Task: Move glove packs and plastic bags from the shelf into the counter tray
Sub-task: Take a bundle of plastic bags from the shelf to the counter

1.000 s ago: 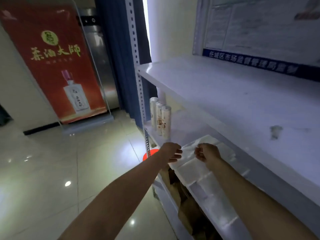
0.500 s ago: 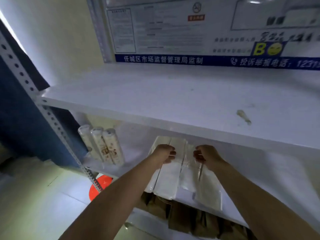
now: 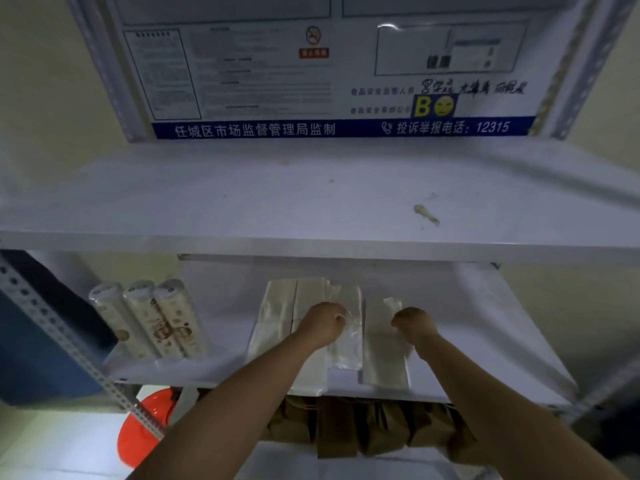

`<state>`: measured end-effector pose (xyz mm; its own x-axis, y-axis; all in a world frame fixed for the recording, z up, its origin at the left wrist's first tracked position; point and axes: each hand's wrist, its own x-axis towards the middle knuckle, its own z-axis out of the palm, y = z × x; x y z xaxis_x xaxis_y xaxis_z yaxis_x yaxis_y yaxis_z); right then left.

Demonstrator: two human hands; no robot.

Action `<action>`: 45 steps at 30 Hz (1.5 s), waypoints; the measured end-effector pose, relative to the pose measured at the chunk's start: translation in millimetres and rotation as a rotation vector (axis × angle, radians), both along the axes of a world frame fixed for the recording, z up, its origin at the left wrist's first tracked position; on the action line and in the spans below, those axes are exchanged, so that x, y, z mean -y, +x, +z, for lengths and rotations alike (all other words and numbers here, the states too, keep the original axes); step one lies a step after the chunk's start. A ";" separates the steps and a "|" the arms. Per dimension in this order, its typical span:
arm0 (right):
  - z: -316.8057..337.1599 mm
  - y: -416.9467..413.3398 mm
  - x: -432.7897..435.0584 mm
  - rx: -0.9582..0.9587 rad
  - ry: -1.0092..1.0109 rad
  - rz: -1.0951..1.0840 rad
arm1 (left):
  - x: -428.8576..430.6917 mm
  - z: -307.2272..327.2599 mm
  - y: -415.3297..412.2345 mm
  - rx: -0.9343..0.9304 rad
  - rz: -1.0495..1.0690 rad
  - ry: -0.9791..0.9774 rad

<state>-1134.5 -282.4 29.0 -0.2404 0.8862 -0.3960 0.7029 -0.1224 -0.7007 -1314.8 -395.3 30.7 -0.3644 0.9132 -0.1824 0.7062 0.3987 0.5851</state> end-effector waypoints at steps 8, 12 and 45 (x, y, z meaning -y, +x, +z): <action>-16.0 9.7 1.2 -0.200 -0.086 -0.083 | 8.9 -27.8 22.4 -0.301 -0.225 -0.234; -14.6 10.4 6.1 -0.233 -0.144 -0.118 | 15.0 -29.8 24.9 -0.200 -0.239 -0.190; -17.0 -40.8 9.7 -0.152 -0.197 0.025 | 22.3 -13.5 27.5 0.148 0.118 -0.102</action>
<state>-1175.3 -292.1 12.1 -0.3316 0.7885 -0.5180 0.5956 -0.2509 -0.7631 -1287.3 -417.6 17.2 -0.4299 0.8399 -0.3313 0.5610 0.5360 0.6309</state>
